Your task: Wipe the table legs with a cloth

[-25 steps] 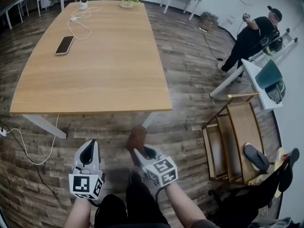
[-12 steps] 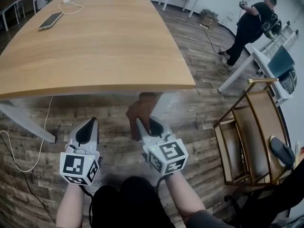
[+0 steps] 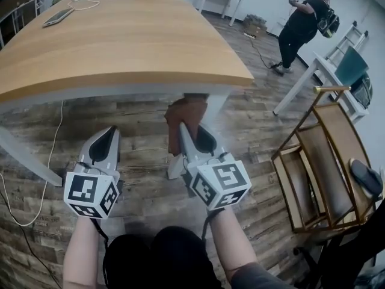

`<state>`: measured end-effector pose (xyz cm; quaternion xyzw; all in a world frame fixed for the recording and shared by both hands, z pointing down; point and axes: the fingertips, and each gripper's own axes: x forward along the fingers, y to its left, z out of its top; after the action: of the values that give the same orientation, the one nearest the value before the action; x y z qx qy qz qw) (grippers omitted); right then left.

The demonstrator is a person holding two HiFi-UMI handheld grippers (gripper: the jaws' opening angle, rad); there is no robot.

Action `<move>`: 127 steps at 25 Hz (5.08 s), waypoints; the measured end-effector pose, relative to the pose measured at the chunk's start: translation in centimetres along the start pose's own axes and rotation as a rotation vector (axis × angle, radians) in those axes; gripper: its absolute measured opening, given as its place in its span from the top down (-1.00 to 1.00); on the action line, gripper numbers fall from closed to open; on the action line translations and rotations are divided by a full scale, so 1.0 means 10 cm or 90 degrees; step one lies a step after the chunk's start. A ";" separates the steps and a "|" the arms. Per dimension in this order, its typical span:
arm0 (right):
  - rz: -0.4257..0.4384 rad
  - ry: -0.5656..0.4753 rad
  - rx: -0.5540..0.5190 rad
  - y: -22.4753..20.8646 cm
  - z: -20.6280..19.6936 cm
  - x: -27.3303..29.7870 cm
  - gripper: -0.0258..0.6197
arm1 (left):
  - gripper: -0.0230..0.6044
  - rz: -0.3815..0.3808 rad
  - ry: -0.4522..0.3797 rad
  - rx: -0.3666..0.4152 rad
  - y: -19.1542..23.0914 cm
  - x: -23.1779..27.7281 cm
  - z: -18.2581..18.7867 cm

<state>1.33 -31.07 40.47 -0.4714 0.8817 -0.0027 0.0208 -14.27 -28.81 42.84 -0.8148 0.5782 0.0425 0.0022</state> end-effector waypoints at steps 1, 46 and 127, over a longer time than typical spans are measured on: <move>-0.005 0.000 0.004 -0.02 -0.03 -0.01 0.73 | 0.87 0.001 -0.002 0.004 0.02 0.02 -0.02; -0.076 0.468 0.114 -0.44 -5.06 -0.29 0.73 | 0.87 0.063 0.247 -0.089 0.42 -0.35 -3.71; -0.110 0.247 -0.024 -1.16 -3.22 -0.91 0.72 | 0.87 -0.095 0.158 0.036 -0.44 0.55 -2.98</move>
<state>14.74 -30.39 73.26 -0.5363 0.8253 -0.0787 -0.1582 -6.33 -34.09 71.90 -0.8540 0.5130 -0.0751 -0.0432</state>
